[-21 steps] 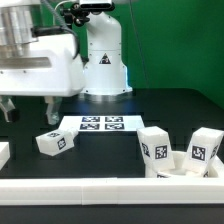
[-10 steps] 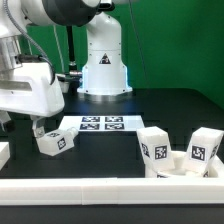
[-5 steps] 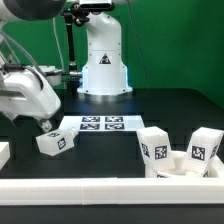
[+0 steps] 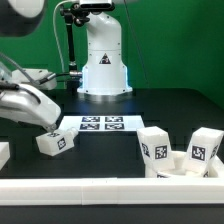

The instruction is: Assemble stool

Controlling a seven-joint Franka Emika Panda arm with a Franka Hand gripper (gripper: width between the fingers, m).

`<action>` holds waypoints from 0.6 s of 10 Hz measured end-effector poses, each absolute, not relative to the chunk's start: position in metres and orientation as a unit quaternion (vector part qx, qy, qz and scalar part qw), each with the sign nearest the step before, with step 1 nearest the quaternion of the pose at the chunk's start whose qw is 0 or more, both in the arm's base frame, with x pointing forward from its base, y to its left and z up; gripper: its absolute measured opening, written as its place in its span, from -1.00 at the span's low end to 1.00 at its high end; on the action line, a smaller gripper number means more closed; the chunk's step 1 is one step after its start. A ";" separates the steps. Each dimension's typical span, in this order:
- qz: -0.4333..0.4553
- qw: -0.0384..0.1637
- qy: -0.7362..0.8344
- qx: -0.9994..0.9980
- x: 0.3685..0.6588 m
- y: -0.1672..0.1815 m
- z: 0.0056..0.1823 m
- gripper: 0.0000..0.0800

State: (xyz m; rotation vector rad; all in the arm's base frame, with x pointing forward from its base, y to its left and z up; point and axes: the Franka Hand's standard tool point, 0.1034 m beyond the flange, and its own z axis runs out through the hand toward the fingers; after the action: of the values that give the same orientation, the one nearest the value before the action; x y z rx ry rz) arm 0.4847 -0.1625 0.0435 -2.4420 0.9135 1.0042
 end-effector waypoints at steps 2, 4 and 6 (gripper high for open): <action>0.405 0.181 0.317 -0.839 0.483 -0.153 0.033 0.62; 0.423 0.181 0.307 -0.833 0.493 -0.150 0.024 0.62; 0.419 0.178 0.307 -0.836 0.493 -0.148 0.019 0.62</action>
Offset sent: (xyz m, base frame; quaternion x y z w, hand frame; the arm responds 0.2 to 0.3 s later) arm 0.0166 0.0234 -0.0038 -0.0023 -0.0500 -0.0069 0.9987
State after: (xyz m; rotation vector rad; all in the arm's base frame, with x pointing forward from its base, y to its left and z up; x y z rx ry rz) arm 0.4926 -0.1480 0.0187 -2.3645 0.8692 1.1847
